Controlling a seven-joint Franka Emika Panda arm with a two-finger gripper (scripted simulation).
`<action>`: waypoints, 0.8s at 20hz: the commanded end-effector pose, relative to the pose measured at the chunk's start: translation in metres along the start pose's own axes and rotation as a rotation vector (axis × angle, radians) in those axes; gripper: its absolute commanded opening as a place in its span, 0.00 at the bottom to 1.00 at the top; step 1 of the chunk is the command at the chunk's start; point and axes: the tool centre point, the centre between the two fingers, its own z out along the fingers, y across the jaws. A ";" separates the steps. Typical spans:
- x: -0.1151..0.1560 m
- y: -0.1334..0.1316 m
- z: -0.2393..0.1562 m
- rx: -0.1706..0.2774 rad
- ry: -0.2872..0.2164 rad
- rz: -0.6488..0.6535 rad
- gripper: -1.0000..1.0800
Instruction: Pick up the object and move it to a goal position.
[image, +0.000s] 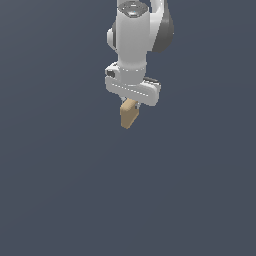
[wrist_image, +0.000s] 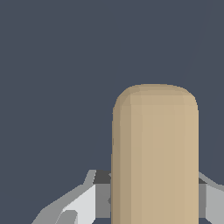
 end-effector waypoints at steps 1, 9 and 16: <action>-0.014 0.003 -0.015 0.000 0.001 0.000 0.00; -0.046 0.007 -0.051 -0.001 0.001 0.000 0.00; -0.058 0.008 -0.065 0.000 0.001 0.001 0.00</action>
